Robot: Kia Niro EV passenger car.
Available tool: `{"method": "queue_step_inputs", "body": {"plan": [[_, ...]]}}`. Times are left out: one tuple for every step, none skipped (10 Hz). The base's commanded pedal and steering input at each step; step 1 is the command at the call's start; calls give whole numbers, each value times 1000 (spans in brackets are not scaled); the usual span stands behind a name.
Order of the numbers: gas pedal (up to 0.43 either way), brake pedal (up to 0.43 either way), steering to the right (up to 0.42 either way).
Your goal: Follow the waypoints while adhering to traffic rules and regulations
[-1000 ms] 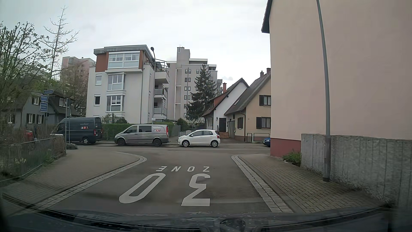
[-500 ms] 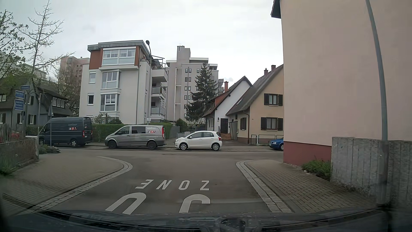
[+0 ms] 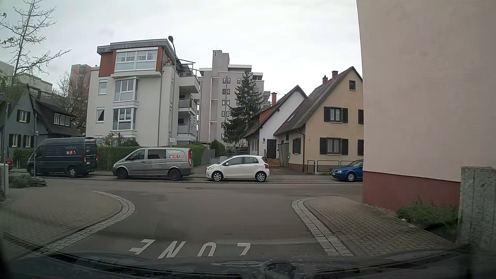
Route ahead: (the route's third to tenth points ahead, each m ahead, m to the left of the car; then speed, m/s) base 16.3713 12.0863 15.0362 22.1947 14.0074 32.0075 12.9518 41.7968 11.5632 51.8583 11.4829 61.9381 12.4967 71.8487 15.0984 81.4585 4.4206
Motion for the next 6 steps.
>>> {"method": "queue_step_inputs", "body": {"plan": [[0, 110, -2], [0, 116, -1], [0, 116, -2], [0, 122, -2], [0, 122, -2], [0, 122, -1]]}}
